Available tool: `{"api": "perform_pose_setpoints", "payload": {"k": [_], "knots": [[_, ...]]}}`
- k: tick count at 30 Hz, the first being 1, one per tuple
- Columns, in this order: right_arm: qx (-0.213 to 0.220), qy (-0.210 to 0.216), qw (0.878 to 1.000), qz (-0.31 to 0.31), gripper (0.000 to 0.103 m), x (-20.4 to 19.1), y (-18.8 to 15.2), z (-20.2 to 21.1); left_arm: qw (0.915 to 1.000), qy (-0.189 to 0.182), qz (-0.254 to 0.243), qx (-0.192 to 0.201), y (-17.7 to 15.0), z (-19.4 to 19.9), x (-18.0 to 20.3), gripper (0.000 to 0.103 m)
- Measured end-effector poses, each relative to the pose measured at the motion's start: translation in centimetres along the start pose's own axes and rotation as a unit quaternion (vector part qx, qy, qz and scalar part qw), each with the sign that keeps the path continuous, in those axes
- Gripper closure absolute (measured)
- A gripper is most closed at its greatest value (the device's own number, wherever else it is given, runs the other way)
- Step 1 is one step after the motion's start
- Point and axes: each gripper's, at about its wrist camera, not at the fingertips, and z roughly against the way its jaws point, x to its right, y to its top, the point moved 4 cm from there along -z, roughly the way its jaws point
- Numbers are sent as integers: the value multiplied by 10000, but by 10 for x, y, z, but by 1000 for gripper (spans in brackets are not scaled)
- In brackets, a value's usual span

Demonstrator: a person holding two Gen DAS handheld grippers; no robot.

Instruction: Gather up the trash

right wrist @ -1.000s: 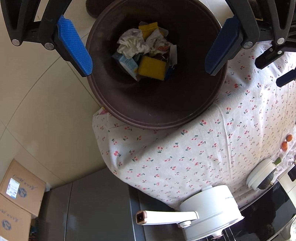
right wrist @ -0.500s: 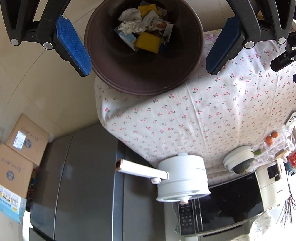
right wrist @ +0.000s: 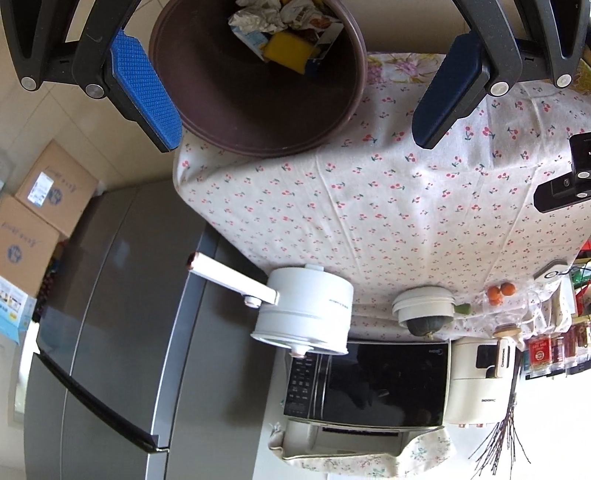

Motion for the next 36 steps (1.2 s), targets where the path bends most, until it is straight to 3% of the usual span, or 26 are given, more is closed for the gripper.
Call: {"api": "perform_pose_setpoints", "payload": {"k": [14, 36], "knots": [[-80, -3, 9985, -539, 1, 19, 1, -4, 9998, -147, -93, -50, -4, -2, 11, 2], [-32, 25, 9986, -531, 1, 23, 2, -4, 9997, -180, -128, -65, -6, -3, 14, 2]]}}
